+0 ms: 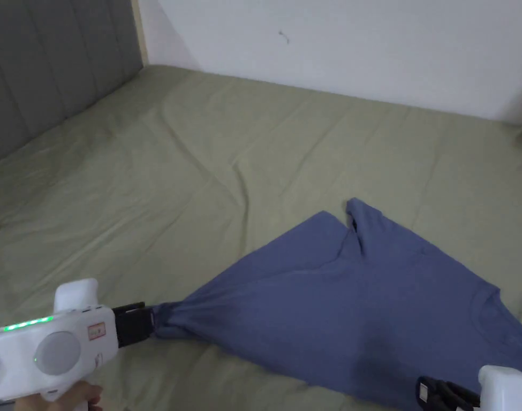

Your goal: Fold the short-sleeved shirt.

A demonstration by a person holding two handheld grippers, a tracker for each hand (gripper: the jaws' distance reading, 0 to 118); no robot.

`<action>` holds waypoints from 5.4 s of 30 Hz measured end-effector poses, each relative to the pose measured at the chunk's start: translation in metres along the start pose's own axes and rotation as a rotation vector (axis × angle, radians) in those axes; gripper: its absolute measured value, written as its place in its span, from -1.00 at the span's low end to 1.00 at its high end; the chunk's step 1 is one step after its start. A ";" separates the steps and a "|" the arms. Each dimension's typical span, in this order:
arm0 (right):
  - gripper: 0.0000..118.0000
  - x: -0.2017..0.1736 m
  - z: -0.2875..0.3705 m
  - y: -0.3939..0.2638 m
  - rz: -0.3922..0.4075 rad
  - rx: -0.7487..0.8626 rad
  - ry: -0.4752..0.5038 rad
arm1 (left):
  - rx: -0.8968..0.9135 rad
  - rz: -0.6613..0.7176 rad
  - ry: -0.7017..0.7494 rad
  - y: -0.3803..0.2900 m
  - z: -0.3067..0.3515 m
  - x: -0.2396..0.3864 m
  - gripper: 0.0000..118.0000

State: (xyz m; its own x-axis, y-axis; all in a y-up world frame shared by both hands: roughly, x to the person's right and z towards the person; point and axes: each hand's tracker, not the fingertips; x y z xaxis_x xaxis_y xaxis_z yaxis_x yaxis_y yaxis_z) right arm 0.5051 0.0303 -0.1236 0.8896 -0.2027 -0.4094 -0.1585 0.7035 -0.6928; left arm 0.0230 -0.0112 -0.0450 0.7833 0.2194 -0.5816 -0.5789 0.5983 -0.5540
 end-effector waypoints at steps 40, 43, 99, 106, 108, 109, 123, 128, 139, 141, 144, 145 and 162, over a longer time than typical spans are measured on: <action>0.75 0.147 -0.296 0.232 0.092 -0.301 -0.205 | -0.094 -0.156 0.020 -0.003 -0.027 0.042 -0.95; 0.74 0.153 -0.316 0.228 0.123 -0.343 -0.206 | -0.097 -0.169 0.043 -0.003 -0.029 0.045 -0.95; -0.97 0.180 0.273 0.484 -0.168 0.696 -0.135 | 0.776 -0.408 -0.167 0.394 0.280 0.326 -0.95; -0.97 0.170 0.237 0.525 -0.093 0.662 -0.196 | 0.778 -0.406 -0.131 0.429 0.259 0.350 -0.95; -0.97 0.160 0.227 0.527 -0.050 0.661 -0.216 | 0.777 -0.376 -0.139 0.448 0.247 0.359 -0.95; -0.97 0.159 0.222 0.533 -0.059 0.665 -0.215 | 0.763 -0.371 -0.143 0.457 0.243 0.361 -0.95; -0.97 0.171 0.159 0.624 -0.028 0.730 -0.233 | 0.803 -0.316 -0.126 0.538 0.180 0.382 -0.95; -0.97 0.170 0.135 0.619 -0.033 0.708 -0.250 | 0.809 -0.388 -0.081 0.539 0.155 0.385 -0.95; -0.97 0.190 0.030 0.580 -0.050 0.539 -0.242 | 0.663 -0.391 -0.019 0.500 0.049 0.367 -0.95; -0.97 0.202 -0.006 0.561 -0.081 0.476 -0.233 | 0.611 -0.406 -0.002 0.488 0.008 0.365 -0.95; -0.97 0.230 -0.072 0.535 -0.096 0.383 -0.239 | 0.553 -0.381 -0.016 0.461 -0.061 0.354 -0.95; -0.97 0.234 -0.091 0.522 -0.102 0.354 -0.239 | 0.513 -0.350 -0.005 0.452 -0.079 0.350 -0.95; -0.97 0.261 -0.210 0.301 -0.229 0.057 -0.202 | 0.089 -0.361 0.088 0.257 -0.227 0.249 -0.95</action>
State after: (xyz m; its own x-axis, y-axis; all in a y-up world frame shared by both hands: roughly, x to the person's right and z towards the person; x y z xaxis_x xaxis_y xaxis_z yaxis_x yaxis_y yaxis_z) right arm 0.6000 0.0463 -0.5641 0.9675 -0.2246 -0.1159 0.0752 0.6935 -0.7165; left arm 0.0181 0.0228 -0.4675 0.9087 -0.0824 -0.4093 -0.2441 0.6904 -0.6810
